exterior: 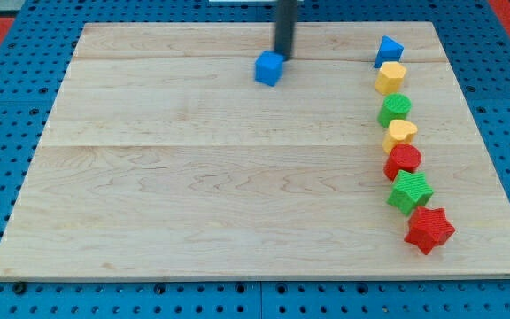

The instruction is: Slide the green circle to the blue triangle

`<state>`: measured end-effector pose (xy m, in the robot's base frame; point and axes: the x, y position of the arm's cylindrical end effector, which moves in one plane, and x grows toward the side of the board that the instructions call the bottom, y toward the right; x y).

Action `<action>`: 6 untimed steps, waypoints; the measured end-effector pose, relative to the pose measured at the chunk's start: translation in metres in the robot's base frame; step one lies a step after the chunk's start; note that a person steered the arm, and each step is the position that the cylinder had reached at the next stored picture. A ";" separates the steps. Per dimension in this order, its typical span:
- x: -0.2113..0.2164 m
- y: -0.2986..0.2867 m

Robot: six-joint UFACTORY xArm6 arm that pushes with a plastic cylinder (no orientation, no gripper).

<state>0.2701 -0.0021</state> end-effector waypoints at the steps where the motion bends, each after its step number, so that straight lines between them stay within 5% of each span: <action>1: 0.000 -0.021; 5: 0.049 0.049; 6: 0.048 -0.047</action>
